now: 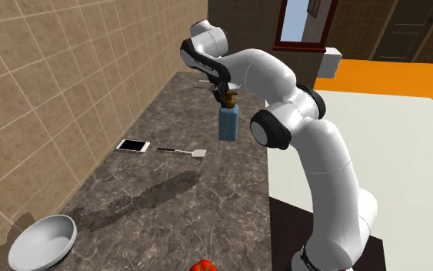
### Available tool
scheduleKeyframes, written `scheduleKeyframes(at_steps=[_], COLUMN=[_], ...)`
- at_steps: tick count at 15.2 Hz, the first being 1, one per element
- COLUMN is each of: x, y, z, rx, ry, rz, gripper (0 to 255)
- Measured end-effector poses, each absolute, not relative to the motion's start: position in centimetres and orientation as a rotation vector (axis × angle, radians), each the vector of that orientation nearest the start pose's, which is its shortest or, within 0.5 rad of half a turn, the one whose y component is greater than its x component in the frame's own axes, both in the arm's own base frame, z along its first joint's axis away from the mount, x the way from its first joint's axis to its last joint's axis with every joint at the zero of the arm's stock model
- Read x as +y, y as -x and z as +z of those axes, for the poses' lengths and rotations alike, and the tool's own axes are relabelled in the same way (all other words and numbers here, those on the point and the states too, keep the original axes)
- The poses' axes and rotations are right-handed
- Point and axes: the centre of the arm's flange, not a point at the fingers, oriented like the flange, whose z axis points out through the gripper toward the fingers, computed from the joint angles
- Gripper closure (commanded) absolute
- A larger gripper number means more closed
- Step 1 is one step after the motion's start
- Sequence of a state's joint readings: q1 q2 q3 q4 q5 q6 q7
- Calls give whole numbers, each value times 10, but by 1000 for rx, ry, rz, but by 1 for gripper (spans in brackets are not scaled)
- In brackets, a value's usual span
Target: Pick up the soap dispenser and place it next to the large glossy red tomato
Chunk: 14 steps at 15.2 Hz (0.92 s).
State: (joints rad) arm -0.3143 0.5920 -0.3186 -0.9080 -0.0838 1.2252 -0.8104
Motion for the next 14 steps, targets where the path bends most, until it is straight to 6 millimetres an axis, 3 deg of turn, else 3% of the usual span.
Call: scheduleKeyframes(at_steps=[6, 14], x=[-282, -171], y=[-566, -553], z=[548, 548], rx=[-294, -296], ry=[3115, 3114], rz=[560, 561], gripper=[255, 255])
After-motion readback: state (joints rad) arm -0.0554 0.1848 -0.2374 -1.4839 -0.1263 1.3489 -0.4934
